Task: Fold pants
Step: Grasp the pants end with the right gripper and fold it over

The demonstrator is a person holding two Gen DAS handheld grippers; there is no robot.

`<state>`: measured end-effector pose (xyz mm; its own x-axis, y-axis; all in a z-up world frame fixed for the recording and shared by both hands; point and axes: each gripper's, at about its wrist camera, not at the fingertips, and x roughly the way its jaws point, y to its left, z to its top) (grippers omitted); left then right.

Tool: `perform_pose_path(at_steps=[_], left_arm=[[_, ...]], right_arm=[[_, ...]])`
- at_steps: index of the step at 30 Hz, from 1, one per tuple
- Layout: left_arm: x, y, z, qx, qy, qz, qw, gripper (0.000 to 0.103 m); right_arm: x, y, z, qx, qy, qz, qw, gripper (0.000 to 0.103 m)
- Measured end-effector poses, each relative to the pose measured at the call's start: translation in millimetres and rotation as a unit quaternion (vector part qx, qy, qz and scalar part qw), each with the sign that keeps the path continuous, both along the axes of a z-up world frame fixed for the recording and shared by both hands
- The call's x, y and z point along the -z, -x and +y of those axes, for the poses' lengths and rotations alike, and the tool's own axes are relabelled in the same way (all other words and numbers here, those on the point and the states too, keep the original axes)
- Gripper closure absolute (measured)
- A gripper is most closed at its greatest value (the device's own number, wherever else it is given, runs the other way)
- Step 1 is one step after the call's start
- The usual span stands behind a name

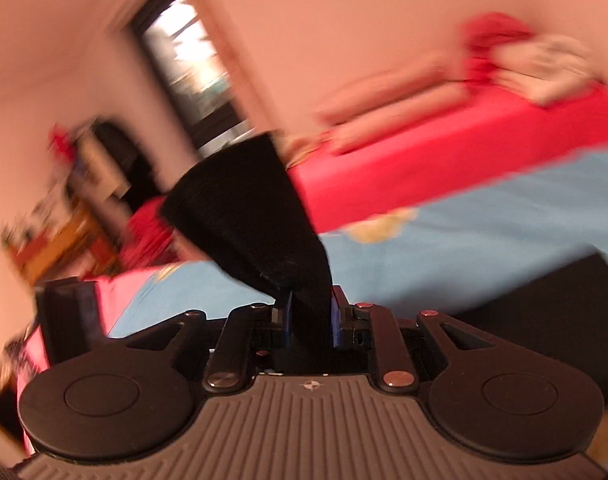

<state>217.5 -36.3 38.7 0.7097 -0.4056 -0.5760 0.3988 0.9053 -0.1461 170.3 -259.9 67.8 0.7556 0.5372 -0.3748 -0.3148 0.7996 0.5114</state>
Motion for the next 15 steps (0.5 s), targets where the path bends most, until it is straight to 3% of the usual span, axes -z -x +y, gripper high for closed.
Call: perform_pose_path(at_steps=[4,7,9,12,15], left_arm=[[22.8,-9.1,-20.6,0.017,-0.002,0.042,0.9990,0.000],[32.1,-8.8,-15.7,0.000,0.023,0.049,0.9985,0.000],[35.8,-12.8,-10.5,-0.006,0.048,0.065,0.9967,0.000],[37.2,-14.3,-3.8,-0.010,0.067,0.076,0.9948,0.000],[39.0,-8.3,-0.8,-0.011,0.062,0.070,0.9955,0.000]], right_arm=[[57.8,-3.2,-68.3,0.075,-0.049,0.093,0.992,0.060],[73.4,1.7,-106.1,0.080,-0.127,0.093,0.984,0.043],[72.0,0.9,-120.2,0.082,-0.165,0.087,0.979,0.024],[65.0,-11.2,-120.7,0.074,-0.156,0.098,0.980,0.023],[60.9,-25.5,-113.3,0.067,-0.136,0.113,0.982,0.021]])
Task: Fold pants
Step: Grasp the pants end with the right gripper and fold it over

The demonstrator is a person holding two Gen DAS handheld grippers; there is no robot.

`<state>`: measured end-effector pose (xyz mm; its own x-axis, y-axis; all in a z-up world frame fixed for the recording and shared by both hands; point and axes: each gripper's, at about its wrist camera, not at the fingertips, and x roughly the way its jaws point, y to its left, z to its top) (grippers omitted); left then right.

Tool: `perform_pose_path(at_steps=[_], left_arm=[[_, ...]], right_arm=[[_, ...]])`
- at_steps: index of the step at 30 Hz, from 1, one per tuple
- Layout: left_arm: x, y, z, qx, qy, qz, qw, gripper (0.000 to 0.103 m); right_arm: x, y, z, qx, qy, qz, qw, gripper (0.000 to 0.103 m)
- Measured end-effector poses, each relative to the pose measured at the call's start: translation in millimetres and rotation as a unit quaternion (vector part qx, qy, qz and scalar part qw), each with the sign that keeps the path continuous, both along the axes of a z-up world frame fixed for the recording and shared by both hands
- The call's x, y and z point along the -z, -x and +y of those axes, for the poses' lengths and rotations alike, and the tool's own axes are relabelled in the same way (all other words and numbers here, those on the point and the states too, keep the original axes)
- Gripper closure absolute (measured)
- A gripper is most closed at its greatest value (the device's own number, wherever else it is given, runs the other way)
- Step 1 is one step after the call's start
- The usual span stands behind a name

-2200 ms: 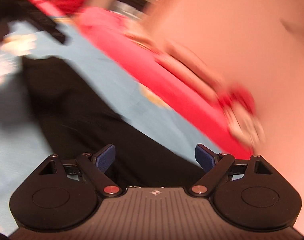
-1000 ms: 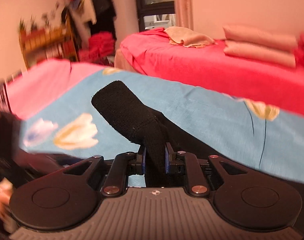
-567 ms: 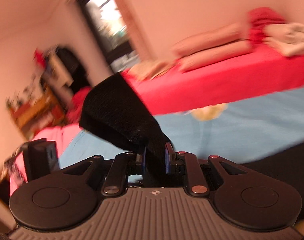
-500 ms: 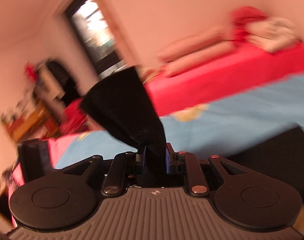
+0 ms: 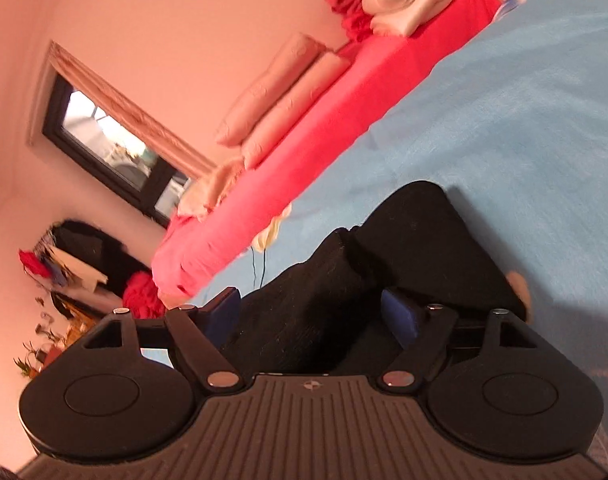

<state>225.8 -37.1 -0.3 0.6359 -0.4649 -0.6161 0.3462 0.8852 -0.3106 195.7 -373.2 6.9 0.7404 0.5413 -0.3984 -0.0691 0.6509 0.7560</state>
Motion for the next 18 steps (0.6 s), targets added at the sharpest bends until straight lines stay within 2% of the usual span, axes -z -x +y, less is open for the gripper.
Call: perform_pose_path(at_steps=[2,4,5,6,8,9,10,12,14,16,18], left_arm=[[-1.0,0.8,-0.5,-0.002,-0.001,-0.002,1.0000,0.000],[-1.5,2.2,0.8,-0.001,-0.004,-0.004,1.0000,0.000],[-1.5,2.1,0.4,-0.001,-0.006,-0.005,1.0000,0.000],[-3.2,9.0,2.4,-0.002,-0.007,-0.005,1.0000,0.000],[-4.4,9.1,2.9,-0.004,-0.008,-0.002,1.0000,0.000],[-7.1,10.2,3.0,-0.004,-0.009,-0.003,0.9999,0.000],[-10.7,11.6,1.7,-0.002,-0.006,-0.009,0.9999,0.000],[-19.9,17.6,-0.8,0.006,0.007,-0.025,0.9997,0.000],[-29.5,22.6,-10.8,0.021,0.007,-0.041,0.9989,0.000],[-30.5,22.5,-27.7,0.031,-0.018,-0.048,0.9982,0.000],[-21.0,18.6,-43.8,0.038,-0.054,-0.034,0.9972,0.000]], right_arm=[[-2.6,-10.5,6.1,-0.011,0.006,0.005,1.000,0.021],[-5.7,-18.0,14.9,-0.014,0.031,0.017,0.999,0.026],[-8.1,-21.2,20.1,-0.016,0.047,0.021,0.999,0.045],[-10.6,-23.5,26.7,-0.018,0.072,0.026,0.997,0.081],[-19.4,-24.5,42.8,-0.021,0.141,0.034,0.989,0.083],[-29.3,-18.7,48.2,-0.023,0.164,0.016,0.986,0.084],[-42.1,-7.7,50.3,-0.023,0.171,-0.017,0.985,0.084],[-67.1,22.2,41.0,-0.014,0.147,-0.088,0.985,0.084],[-77.5,51.9,28.5,0.013,0.155,-0.127,0.980,0.084],[-65.4,65.5,14.8,0.040,0.168,-0.114,0.978,0.084],[-34.3,59.6,4.0,0.057,0.187,-0.041,0.980,0.083]])
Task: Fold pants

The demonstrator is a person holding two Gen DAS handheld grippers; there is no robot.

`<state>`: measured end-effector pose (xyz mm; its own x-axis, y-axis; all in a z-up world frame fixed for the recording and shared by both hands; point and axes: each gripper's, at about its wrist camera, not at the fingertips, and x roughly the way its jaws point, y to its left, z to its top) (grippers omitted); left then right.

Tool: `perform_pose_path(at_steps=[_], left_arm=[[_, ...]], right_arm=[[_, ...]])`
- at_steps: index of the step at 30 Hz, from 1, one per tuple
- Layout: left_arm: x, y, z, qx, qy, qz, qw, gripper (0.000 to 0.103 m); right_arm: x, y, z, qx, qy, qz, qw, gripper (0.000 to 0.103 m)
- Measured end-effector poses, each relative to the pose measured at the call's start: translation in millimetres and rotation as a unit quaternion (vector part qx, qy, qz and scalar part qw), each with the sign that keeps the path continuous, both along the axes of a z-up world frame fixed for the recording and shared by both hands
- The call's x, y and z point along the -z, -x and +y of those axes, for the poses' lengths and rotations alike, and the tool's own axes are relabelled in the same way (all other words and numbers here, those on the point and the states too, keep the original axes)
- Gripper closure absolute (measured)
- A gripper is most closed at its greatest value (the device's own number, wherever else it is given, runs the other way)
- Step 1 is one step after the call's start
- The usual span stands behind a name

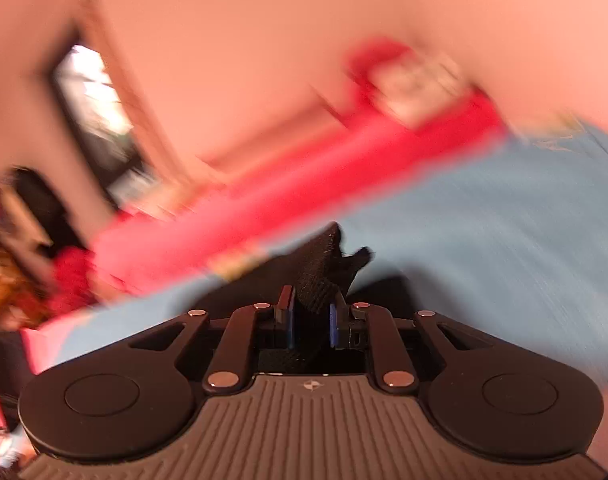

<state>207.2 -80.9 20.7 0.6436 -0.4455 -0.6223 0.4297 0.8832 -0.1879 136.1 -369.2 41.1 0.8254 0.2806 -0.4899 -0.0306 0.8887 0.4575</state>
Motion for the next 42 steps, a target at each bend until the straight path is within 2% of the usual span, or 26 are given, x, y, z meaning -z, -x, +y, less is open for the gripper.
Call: perform_pose_path(at_steps=[1,2,4,5,6,7,8,9,13,14,16,17,18,19,21,23,26,29,31,33,36,37,39,40,41,42], left_arm=[[6.6,-1.7,-5.4,0.001,-0.014,0.012,0.9998,0.000],[11.6,-1.5,-6.9,0.000,-0.015,0.020,0.9997,0.000],[14.4,2.1,-2.2,-0.009,0.000,0.021,0.9997,0.000],[14.9,2.3,0.3,-0.013,0.004,0.024,0.9996,0.000],[15.6,2.0,1.8,-0.015,0.006,0.027,0.9995,0.000],[16.2,1.5,2.6,-0.015,0.007,0.030,0.9994,0.000],[16.6,1.6,2.8,-0.017,0.007,0.032,0.9993,0.000],[16.8,1.5,2.2,-0.019,0.006,0.032,0.9993,0.000],[16.0,2.8,-3.2,-0.025,-0.008,0.026,0.9993,0.000],[15.6,2.5,-3.7,-0.025,-0.010,0.026,0.9993,0.000],[14.5,1.7,-4.4,-0.025,-0.011,0.031,0.9991,0.000],[13.5,1.5,-6.0,-0.025,-0.012,0.033,0.9991,0.000],[13.0,1.2,-6.9,-0.026,-0.016,0.032,0.9990,0.000],[12.4,1.3,-8.0,-0.025,-0.020,0.030,0.9990,0.000],[11.9,1.1,-10.1,-0.024,-0.027,0.025,0.9991,0.000],[11.5,-0.3,-11.1,-0.023,-0.029,0.027,0.9990,0.000],[11.8,-2.3,-11.7,-0.021,-0.029,0.030,0.9989,0.000],[12.7,-5.7,-11.6,-0.015,-0.024,0.035,0.9990,0.000],[14.5,-9.8,-11.1,-0.009,-0.016,0.044,0.9989,0.000],[18.2,-16.1,-9.4,0.000,0.004,0.062,0.9981,0.000],[28.5,-27.9,-5.2,0.008,0.051,0.107,0.9929,0.000],[30.5,-29.9,-4.1,0.006,0.063,0.113,0.9915,0.000],[30.7,-28.8,-6.6,0.013,0.071,0.108,0.9915,0.000],[29.8,-27.3,-9.6,0.018,0.070,0.106,0.9917,0.000],[27.7,-24.1,-12.5,0.019,0.065,0.099,0.9928,0.000],[25.0,-19.9,-15.5,0.019,0.058,0.086,0.9944,0.000]], right_arm=[[18.0,-5.7,-3.4,0.009,0.008,0.045,0.999,0.083],[30.9,-6.9,-6.1,0.005,0.006,0.062,0.998,0.083],[25.0,1.8,-6.4,0.001,0.010,0.037,0.999,0.075],[15.5,5.8,-5.5,0.018,0.024,0.019,0.999,0.062],[4.3,11.2,-1.5,0.049,0.060,-0.012,0.997,0.046],[-6.1,14.8,4.5,0.070,0.102,-0.042,0.991,0.040],[-12.6,15.8,14.7,0.073,0.137,-0.066,0.986,0.037],[-16.0,15.4,26.2,0.054,0.157,-0.077,0.983,0.037],[-4.4,4.6,68.3,-0.073,0.176,-0.076,0.979,0.036],[3.8,-2.7,73.5,-0.072,0.205,-0.061,0.974,0.036],[13.9,-20.8,63.0,0.002,0.255,-0.013,0.967,0.035],[13.1,-23.0,46.5,0.028,0.226,0.000,0.974,0.026],[10.8,-19.6,27.8,0.038,0.165,0.004,0.985,0.026],[8.6,-14.5,16.9,0.040,0.118,0.012,0.992,0.025],[9.9,-12.6,-0.3,0.020,0.059,0.032,0.998,0.010],[14.6,-14.6,-10.0,-0.013,0.007,0.052,0.999,0.006],[27.4,-26.2,-20.0,-0.055,-0.039,0.097,0.993,0.005],[35.0,-32.3,-18.4,-0.062,-0.032,0.117,0.991,0.003],[34.5,-29.4,-15.1,-0.071,-0.040,0.111,0.990,0.000],[34.8,-31.4,-11.6,-0.082,-0.051,0.110,0.989,0.000],[32.6,-34.9,0.2,-0.094,-0.034,0.104,0.990,0.002],[33.2,-39.0,5.5,-0.091,-0.018,0.104,0.990,0.005],[30.8,-39.2,14.6,-0.083,0.016,0.102,0.991,0.025],[29.9,-37.5,16.3,-0.083,0.015,0.099,0.991,0.030],[27.6,-34.7,17.3,-0.084,0.008,0.096,0.992,0.041],[25.9,-31.4,17.2,-0.081,0.002,0.093,0.992,0.044]])
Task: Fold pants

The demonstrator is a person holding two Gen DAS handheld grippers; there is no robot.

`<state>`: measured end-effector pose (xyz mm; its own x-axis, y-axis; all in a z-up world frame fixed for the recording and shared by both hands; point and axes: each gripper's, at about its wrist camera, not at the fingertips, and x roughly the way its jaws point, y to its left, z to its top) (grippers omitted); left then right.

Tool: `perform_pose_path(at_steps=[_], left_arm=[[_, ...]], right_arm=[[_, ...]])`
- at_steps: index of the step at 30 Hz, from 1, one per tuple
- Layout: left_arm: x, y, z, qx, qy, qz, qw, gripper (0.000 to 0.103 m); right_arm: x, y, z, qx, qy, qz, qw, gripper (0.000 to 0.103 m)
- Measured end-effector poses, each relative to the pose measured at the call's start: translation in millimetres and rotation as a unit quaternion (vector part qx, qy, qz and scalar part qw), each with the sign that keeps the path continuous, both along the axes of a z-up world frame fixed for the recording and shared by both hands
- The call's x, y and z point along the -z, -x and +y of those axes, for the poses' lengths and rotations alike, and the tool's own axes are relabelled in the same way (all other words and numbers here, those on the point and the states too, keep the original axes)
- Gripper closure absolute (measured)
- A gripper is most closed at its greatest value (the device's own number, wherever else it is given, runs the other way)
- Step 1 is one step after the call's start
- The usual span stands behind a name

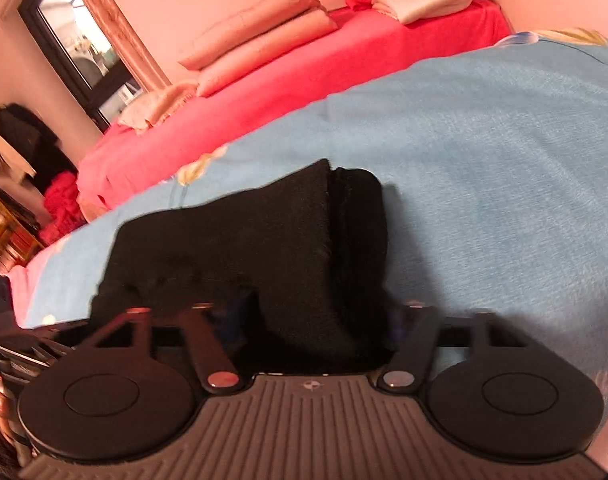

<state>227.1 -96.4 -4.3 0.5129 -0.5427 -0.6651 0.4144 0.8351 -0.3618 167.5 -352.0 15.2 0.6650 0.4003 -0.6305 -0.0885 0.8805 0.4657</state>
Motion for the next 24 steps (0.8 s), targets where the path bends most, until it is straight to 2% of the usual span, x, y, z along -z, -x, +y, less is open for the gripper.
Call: perform_pose_path(at_steps=[2,5,9,12,16,18,20,22,24], left_arm=[[-7.2,8.4,-0.3,-0.004,-0.006,-0.018,0.9998,0.000],[-21.4,20.2,5.0,-0.004,0.003,-0.024,0.9997,0.000],[-48.2,45.4,13.0,0.003,0.006,-0.048,0.9988,0.000],[-71.5,70.3,25.1,0.010,0.009,-0.062,0.9980,0.000],[-92.9,107.0,44.1,0.023,0.022,-0.055,0.9979,0.000],[-91.3,127.1,51.5,0.017,0.023,-0.058,0.9979,0.000],[-78.2,142.9,55.8,0.010,0.016,-0.048,0.9987,0.000],[-52.3,146.2,56.1,-0.005,-0.007,-0.024,0.9997,0.000],[-21.2,144.4,58.9,-0.037,-0.045,0.011,0.9982,0.000]], right_arm=[[-4.4,9.6,-3.4,0.012,-0.007,-0.005,1.000,0.047],[-14.7,22.4,-4.6,0.021,-0.024,-0.016,0.999,0.048],[-35.5,43.8,0.4,0.014,-0.055,-0.022,0.998,0.049],[-60.5,69.0,8.9,0.010,-0.059,-0.030,0.998,0.049],[-87.3,114.4,12.3,0.021,-0.078,-0.033,0.996,0.048],[-92.3,139.8,16.5,0.023,-0.080,-0.046,0.996,0.046],[-83.2,160.7,21.9,0.025,-0.081,-0.053,0.995,0.045],[-57.0,172.0,28.8,0.030,-0.080,-0.028,0.996,0.043],[-20.7,171.3,36.5,0.043,-0.050,0.017,0.998,0.038]])
